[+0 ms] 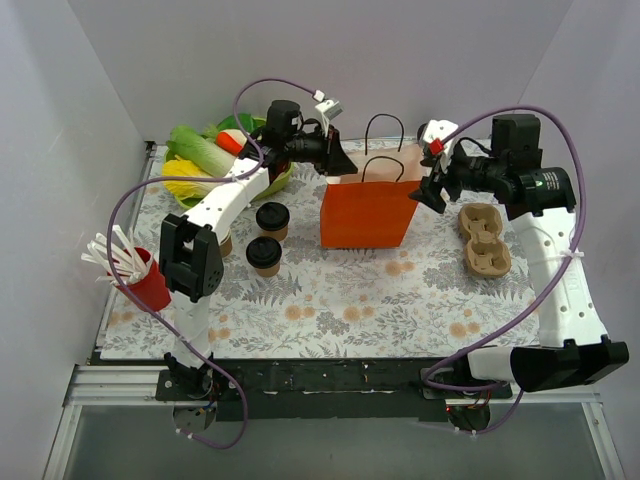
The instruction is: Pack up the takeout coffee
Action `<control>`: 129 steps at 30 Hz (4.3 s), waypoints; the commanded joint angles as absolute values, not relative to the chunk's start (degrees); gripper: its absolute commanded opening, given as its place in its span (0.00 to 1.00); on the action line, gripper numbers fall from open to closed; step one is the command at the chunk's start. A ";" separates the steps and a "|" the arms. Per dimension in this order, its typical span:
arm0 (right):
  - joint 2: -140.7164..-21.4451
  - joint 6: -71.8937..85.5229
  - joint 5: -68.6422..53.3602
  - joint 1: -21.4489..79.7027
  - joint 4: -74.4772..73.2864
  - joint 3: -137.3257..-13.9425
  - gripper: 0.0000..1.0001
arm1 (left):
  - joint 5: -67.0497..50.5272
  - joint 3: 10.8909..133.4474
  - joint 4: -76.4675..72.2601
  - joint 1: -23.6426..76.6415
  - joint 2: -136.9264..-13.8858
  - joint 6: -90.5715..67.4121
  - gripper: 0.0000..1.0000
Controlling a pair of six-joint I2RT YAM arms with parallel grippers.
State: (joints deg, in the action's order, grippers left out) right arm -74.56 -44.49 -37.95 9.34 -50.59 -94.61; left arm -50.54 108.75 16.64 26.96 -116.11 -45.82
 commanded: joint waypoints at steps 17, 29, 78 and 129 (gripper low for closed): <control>-81.47 -52.82 -45.26 18.01 -53.51 -99.03 0.17 | -54.23 104.59 17.84 26.72 -103.54 -48.34 0.11; -79.10 -54.05 -44.47 19.69 -56.25 -102.23 0.01 | -51.24 106.09 20.56 26.72 -98.26 -46.59 0.53; -75.76 -44.39 -44.83 22.24 -53.88 -99.49 0.01 | -60.47 103.97 10.72 28.56 -102.83 -45.88 0.00; -85.33 -40.51 -33.75 19.78 -32.08 -94.22 0.77 | -24.44 108.73 24.17 26.19 -89.75 -35.86 0.97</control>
